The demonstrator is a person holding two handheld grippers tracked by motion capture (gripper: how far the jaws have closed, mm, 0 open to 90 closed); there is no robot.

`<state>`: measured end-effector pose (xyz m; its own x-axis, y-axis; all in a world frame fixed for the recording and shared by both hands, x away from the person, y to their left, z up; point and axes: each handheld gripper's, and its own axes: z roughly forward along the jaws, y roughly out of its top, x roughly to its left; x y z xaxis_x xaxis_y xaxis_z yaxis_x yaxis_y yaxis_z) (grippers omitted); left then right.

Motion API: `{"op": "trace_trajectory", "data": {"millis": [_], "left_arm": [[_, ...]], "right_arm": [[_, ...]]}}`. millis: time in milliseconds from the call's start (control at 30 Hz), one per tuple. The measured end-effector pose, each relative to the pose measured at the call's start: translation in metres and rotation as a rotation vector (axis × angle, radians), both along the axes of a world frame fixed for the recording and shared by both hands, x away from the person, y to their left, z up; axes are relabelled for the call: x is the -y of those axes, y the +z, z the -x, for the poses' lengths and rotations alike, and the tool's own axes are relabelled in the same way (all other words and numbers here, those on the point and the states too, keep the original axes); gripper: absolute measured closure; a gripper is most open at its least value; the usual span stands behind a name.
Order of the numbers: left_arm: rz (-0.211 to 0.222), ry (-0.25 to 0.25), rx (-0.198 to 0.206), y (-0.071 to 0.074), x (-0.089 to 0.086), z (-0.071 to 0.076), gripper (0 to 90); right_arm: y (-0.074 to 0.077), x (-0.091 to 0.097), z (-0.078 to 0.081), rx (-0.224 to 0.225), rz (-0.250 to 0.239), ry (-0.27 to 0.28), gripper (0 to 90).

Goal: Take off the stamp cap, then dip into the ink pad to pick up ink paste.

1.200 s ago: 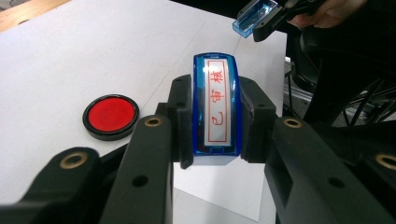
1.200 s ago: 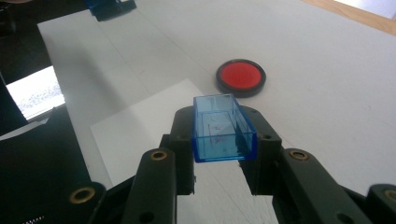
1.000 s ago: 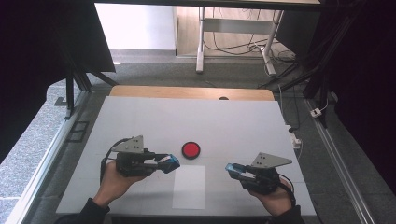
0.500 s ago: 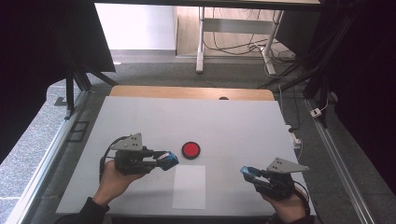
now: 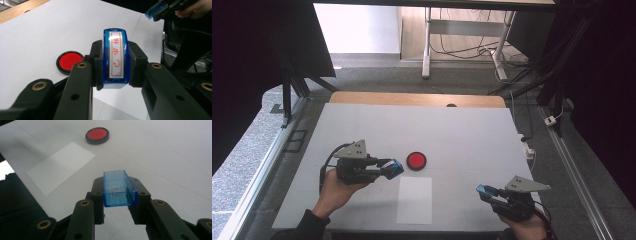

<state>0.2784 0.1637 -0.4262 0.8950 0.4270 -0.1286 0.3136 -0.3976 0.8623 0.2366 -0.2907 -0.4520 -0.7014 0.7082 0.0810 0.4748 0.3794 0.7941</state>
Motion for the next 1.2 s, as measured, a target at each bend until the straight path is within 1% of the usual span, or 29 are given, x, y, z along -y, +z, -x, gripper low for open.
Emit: {"op": "trace_trajectory", "data": {"millis": [233, 333, 467, 667, 967, 1033, 1100, 1200], "left_arm": [[-0.004, 0.007, -0.007, 0.0, 0.001, -0.003, 70.1], [-0.005, 0.004, -0.014, 0.001, 0.003, -0.005, 70.1], [-0.013, -0.005, -0.021, 0.002, 0.005, -0.009, 70.1], [-0.022, 0.002, -0.044, 0.003, 0.007, -0.016, 70.1], [-0.035, 0.007, -0.067, 0.002, 0.015, -0.027, 70.1], [-0.044, 0.009, -0.068, 0.001, 0.018, -0.03, 70.2], [-0.052, 0.004, -0.078, 0.0, 0.021, -0.033, 70.2], [-0.07, 0.005, -0.075, -0.001, 0.025, -0.037, 70.2]], "right_arm": [[-0.002, 0.004, 0.0, -0.033, -0.015, -0.024, 68.7], [-0.003, 0.006, 0.0, -0.039, -0.025, -0.033, 68.7], [-0.003, 0.006, 0.0, -0.043, -0.025, -0.034, 68.7], [-0.003, 0.006, -0.001, -0.054, -0.025, -0.029, 68.7], [-0.003, 0.006, 0.0, -0.053, -0.026, -0.026, 68.7], [-0.003, 0.006, 0.0, -0.053, -0.024, -0.025, 68.7], [-0.003, 0.006, 0.0, -0.052, -0.025, -0.024, 68.6], [-0.003, 0.006, 0.0, -0.051, -0.024, -0.02, 68.6]]}}
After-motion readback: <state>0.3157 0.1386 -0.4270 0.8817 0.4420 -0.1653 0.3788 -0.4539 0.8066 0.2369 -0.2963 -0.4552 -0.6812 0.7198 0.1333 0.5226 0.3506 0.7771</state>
